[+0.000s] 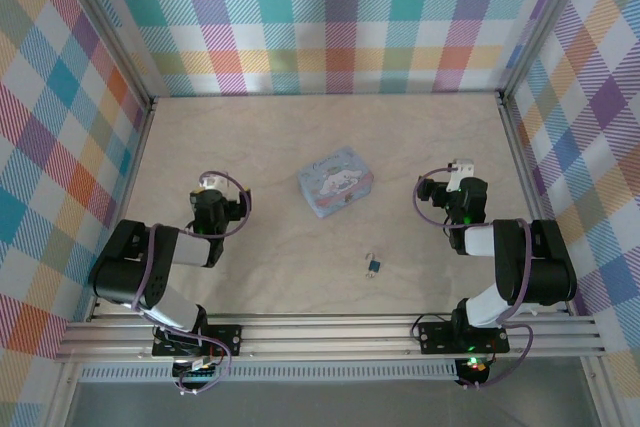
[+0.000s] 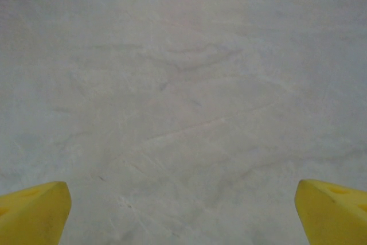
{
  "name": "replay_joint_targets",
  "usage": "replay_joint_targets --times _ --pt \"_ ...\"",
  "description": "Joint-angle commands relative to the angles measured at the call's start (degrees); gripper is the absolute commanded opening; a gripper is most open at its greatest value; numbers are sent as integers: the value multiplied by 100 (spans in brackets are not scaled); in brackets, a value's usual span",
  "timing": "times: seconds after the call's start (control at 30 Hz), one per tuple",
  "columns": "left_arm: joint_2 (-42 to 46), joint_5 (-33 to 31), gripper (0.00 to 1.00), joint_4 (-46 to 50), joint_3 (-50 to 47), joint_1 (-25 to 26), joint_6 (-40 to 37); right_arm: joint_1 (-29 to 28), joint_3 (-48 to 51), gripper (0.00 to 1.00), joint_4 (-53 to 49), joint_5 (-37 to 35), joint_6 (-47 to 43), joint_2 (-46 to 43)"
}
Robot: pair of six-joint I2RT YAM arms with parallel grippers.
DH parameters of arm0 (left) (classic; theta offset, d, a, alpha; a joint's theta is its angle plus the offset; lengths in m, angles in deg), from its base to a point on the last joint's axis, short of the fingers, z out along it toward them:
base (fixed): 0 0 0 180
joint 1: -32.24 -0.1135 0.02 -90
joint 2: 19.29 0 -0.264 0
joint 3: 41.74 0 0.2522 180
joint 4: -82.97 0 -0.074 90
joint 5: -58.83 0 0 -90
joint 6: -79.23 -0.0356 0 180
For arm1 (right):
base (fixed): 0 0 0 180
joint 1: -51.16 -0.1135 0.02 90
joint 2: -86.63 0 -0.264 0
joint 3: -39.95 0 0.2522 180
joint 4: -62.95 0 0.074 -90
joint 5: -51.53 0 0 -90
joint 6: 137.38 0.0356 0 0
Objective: Unlock a padlock with a key
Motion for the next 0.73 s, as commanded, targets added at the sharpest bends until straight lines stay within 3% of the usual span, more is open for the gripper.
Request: replay_joint_targets --times 0.0,0.07,0.1,0.7 --pt "-3 11 100 -422 86 -91 25 27 -59 100 118 113 32 3" --pt "-71 -9 100 137 436 -228 209 26 -59 100 114 107 35 2" --pt "-56 330 100 348 512 -460 370 26 -59 100 110 104 31 1" --pt "-58 402 100 305 492 -493 359 -85 -138 100 -15 23 -84 20"
